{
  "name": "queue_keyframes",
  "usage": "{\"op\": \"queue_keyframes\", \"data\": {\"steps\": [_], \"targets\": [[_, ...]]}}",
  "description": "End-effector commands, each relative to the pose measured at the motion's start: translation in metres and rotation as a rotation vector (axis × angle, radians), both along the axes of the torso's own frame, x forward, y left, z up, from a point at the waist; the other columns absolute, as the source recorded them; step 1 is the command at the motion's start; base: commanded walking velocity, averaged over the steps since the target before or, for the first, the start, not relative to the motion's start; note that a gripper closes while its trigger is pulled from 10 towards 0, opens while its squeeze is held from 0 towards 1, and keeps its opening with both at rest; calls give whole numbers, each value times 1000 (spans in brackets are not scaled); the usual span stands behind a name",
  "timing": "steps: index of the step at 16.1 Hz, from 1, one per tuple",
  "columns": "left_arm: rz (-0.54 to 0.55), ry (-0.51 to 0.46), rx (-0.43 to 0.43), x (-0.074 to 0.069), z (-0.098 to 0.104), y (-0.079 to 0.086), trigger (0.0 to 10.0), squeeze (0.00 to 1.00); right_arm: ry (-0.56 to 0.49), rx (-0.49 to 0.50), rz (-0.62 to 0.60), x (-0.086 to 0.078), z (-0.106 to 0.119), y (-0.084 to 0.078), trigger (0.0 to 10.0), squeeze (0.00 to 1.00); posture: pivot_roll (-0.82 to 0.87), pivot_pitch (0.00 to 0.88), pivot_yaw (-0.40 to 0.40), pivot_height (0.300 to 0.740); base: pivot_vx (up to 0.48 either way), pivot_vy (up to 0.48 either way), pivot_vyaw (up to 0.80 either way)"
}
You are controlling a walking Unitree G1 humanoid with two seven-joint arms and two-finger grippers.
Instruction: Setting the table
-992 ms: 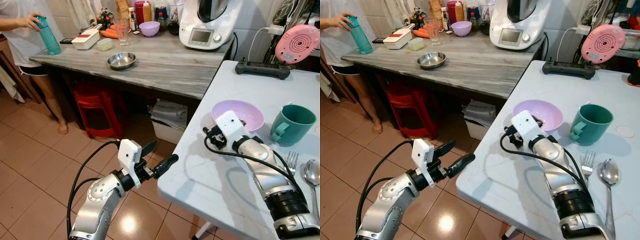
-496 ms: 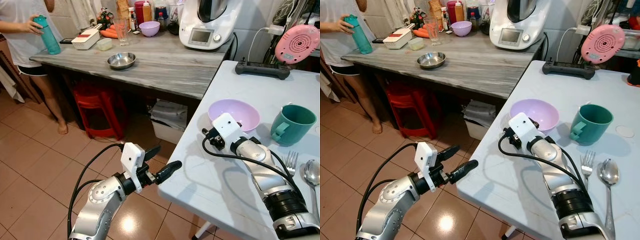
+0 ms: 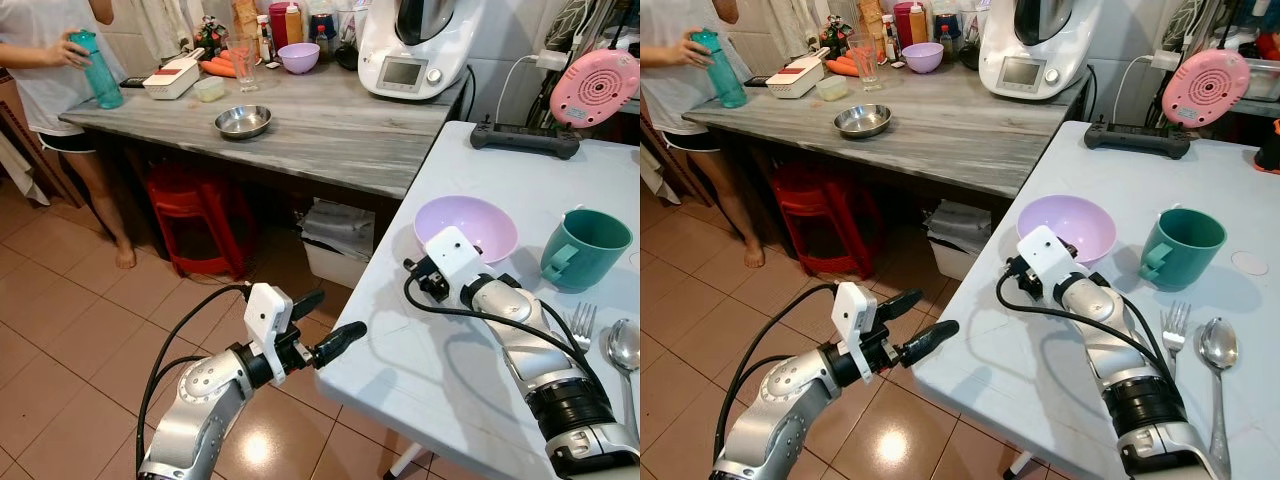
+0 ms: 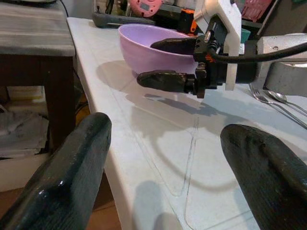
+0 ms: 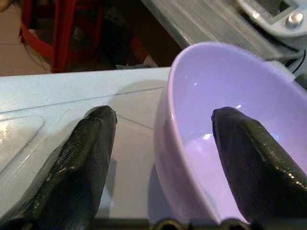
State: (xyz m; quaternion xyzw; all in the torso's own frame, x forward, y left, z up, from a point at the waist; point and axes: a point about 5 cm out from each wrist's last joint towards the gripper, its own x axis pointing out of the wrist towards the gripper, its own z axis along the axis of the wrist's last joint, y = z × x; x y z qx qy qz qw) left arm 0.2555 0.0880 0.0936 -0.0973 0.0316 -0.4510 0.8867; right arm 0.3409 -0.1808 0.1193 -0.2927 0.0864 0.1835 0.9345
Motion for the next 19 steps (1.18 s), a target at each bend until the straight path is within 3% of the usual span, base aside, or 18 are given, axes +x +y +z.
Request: {"op": "queue_keyframes", "data": {"steps": [1,3,4,9,10,12,19], "targets": [[14,-18,23,2,3,4,10000,0,-57,-17,4,3,8,5,10000,0,-42,9,102,740,0,0,0],[20,-18,25,2,3,4,10000,0,-116,-11,-14,4,16,5,10000,0,-41,8,101,740,0,0,0],[24,-16,25,2,3,5,10000,0,-154,-11,-31,4,20,4,10000,1000,-39,9,101,740,0,0,0],[28,-9,31,3,1,5,10000,0,-175,-50,-16,10,29,5,10000,1000,-44,13,104,740,0,0,0],[28,-8,32,3,1,5,10000,0,-171,-57,-10,11,30,5,10000,412,-44,13,104,740,0,0,0],[27,-6,34,3,0,5,10000,0,-135,-81,-2,13,28,3,10000,0,-43,15,101,740,0,0,0],[24,10,49,1,-3,4,10000,0,-61,-201,-29,24,24,-8,10000,0,-36,14,99,740,0,0,0]]}}
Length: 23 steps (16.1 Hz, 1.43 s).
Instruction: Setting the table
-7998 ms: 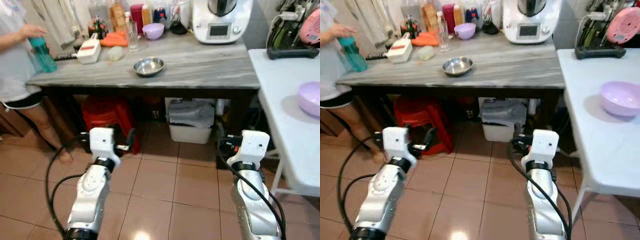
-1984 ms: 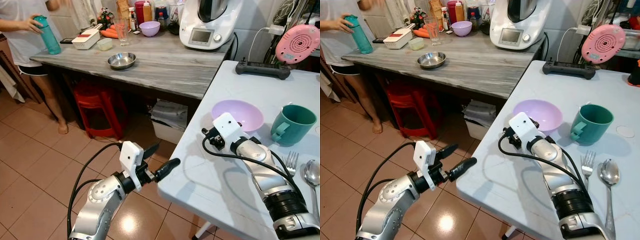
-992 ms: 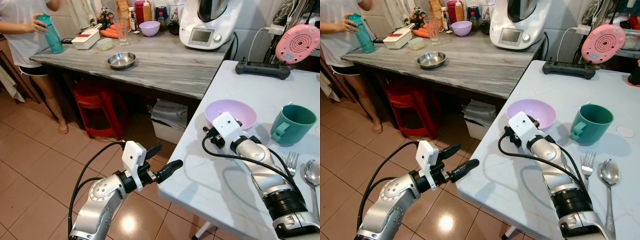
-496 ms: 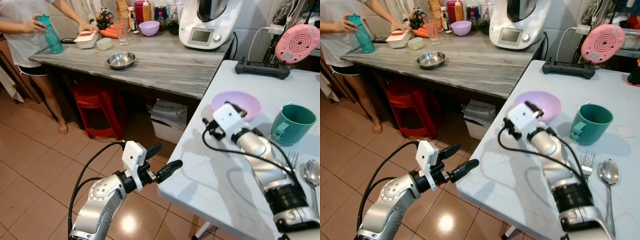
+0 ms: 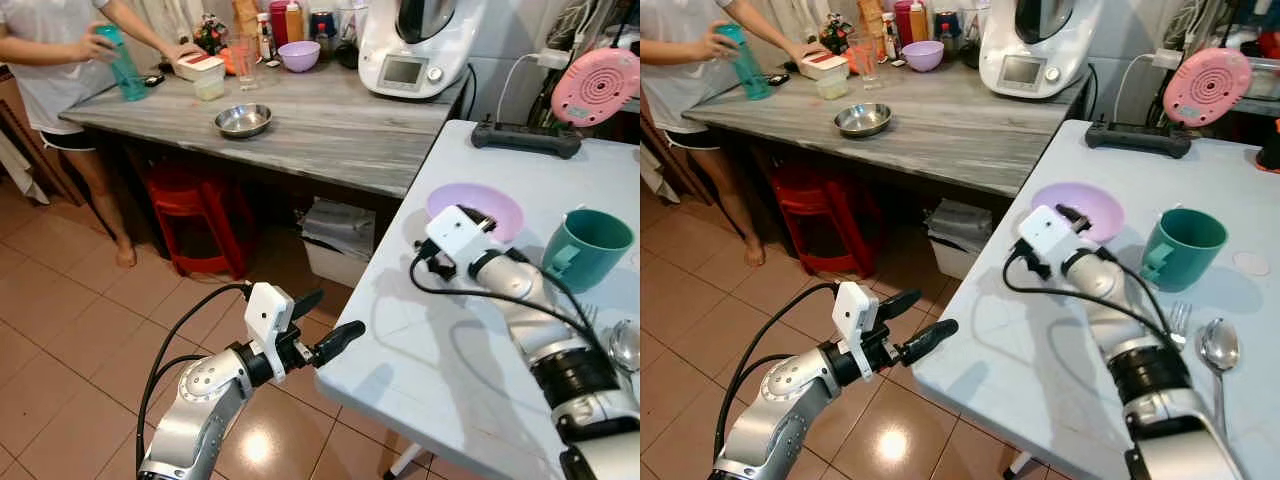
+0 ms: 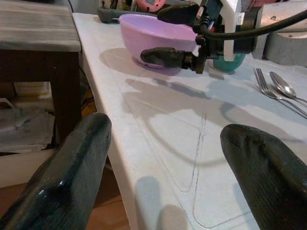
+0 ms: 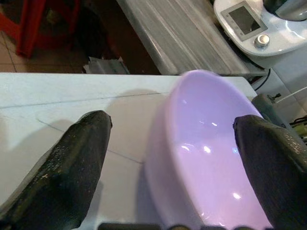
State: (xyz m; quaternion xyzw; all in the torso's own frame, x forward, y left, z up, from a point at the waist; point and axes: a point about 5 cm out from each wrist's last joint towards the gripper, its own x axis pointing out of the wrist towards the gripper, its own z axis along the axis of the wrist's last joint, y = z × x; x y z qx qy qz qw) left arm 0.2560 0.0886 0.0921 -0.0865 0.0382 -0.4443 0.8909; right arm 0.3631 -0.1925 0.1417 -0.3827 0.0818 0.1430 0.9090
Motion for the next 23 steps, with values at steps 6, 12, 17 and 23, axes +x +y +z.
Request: {"op": "queue_keyframes", "data": {"steps": [6,12,17,23], "targets": [[1,25,33,1,-3,2,10000,0,62,-145,43,4,-10,-7,0,0,-27,18,100,740,0,0,0],[-7,26,38,1,-2,3,10000,0,56,-174,48,5,-11,-12,0,0,-26,19,103,740,0,0,0],[-36,6,-21,0,4,1,10000,0,51,-162,53,5,-11,-13,0,0,-29,5,103,740,0,0,0],[-15,-5,-81,3,11,1,10000,0,51,-166,53,5,-12,-16,0,0,-29,0,100,740,0,0,0]]}}
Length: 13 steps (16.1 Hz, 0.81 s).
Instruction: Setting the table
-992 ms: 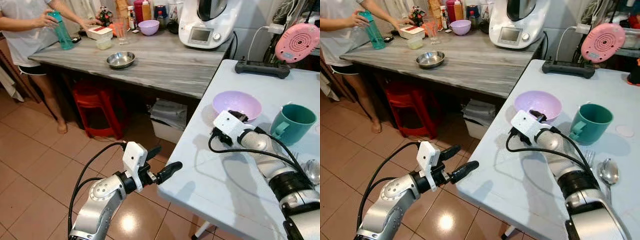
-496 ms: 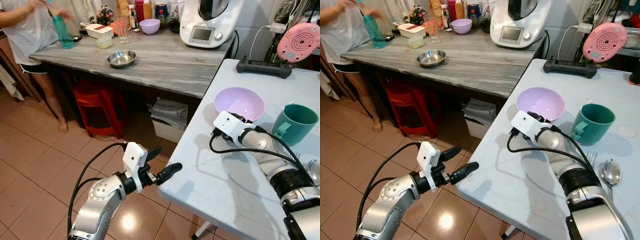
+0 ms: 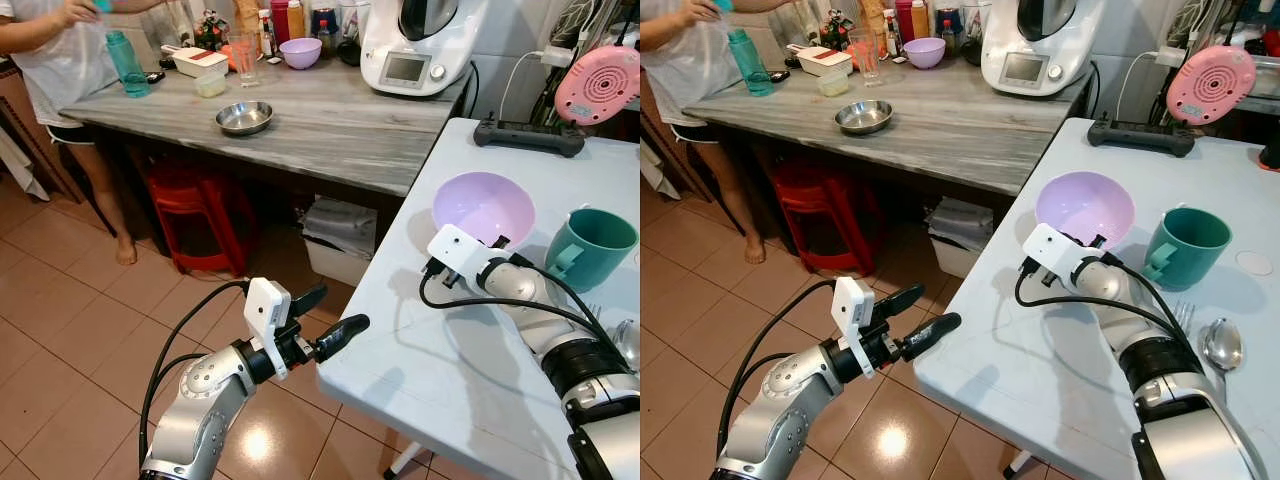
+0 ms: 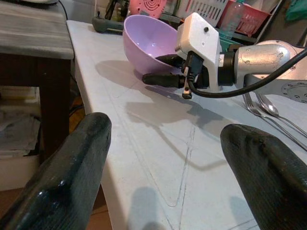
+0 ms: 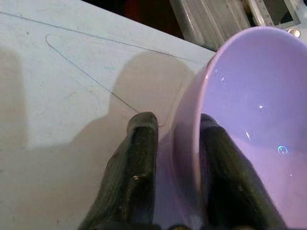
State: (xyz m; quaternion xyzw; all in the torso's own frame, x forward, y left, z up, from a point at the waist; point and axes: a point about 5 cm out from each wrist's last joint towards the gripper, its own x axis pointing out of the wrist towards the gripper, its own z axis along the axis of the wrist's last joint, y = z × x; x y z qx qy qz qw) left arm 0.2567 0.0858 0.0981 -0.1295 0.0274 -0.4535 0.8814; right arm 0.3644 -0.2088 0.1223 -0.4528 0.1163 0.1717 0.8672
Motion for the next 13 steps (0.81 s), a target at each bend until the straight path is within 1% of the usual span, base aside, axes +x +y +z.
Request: {"op": "queue_keyframes", "data": {"steps": [1,8,10,11,13], "targets": [[7,-20,8,2,4,4,10000,0,-21,-4,7,4,8,0,0,0,-29,0,100,740,0,0,0],[3,-10,20,1,2,4,10000,0,-34,4,28,3,9,4,0,0,-32,3,106,740,0,0,0],[28,-6,32,2,1,6,10000,0,-73,35,45,4,16,10,0,0,-30,3,107,740,0,0,0],[76,-8,47,6,1,9,10000,0,-112,105,60,4,23,17,0,0,-28,2,104,740,0,0,0],[196,-16,77,16,1,18,10000,0,-171,281,56,1,35,27,0,0,-24,1,97,740,0,0,0]]}}
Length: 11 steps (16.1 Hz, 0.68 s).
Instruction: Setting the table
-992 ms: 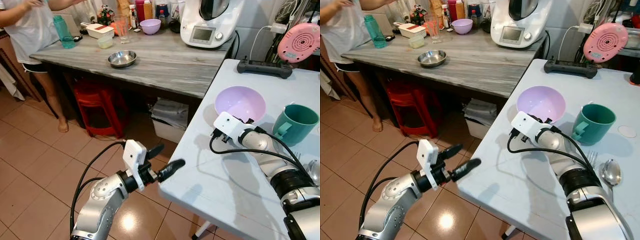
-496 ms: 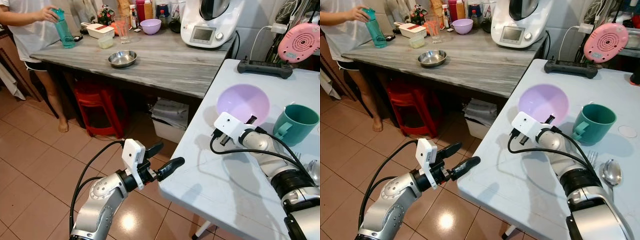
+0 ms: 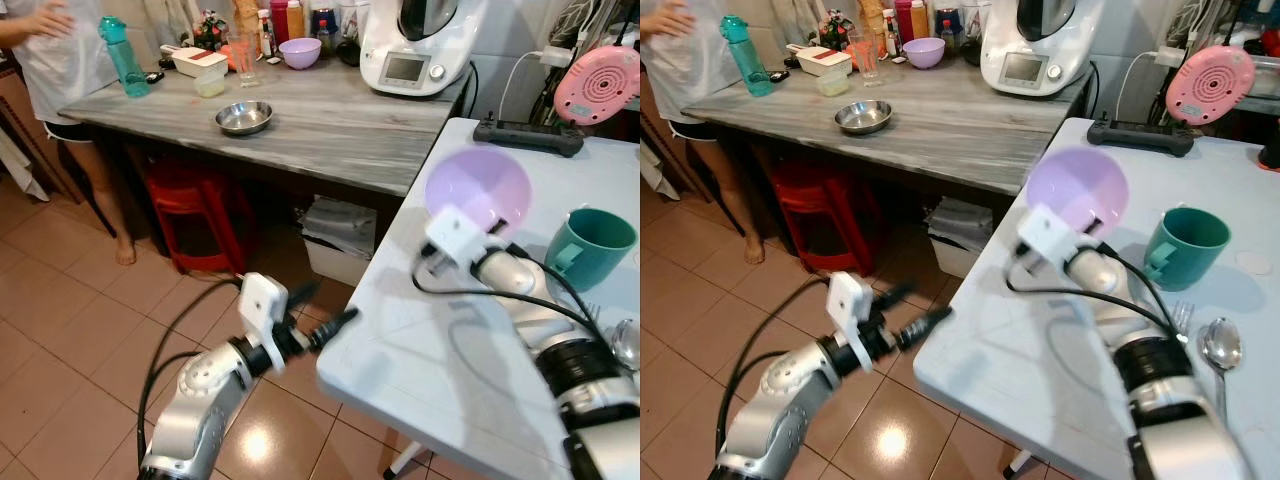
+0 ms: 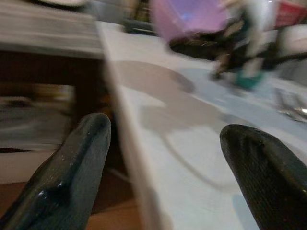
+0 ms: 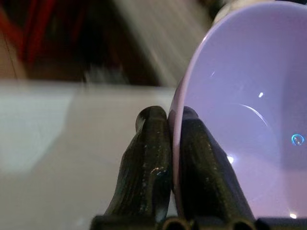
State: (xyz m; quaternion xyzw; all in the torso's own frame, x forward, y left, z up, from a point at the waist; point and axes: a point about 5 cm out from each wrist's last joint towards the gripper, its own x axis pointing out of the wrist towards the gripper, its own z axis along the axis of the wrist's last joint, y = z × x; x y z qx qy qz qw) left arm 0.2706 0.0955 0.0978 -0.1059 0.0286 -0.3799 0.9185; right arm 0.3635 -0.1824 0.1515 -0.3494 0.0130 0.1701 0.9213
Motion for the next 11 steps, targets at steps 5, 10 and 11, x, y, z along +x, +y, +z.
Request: {"op": "queue_keyframes", "data": {"steps": [5,10,11], "targets": [[419,-42,45,31,10,47,10000,0,-197,339,64,-48,18,47,7647,0,-39,5,100,740,0,0,0],[500,-59,18,46,15,52,10000,0,-232,474,15,-74,18,65,10000,0,-59,4,116,740,0,0,-273],[506,-52,9,47,15,52,10000,0,-217,477,11,-76,15,66,10000,0,-59,4,116,740,0,0,-800]]}}
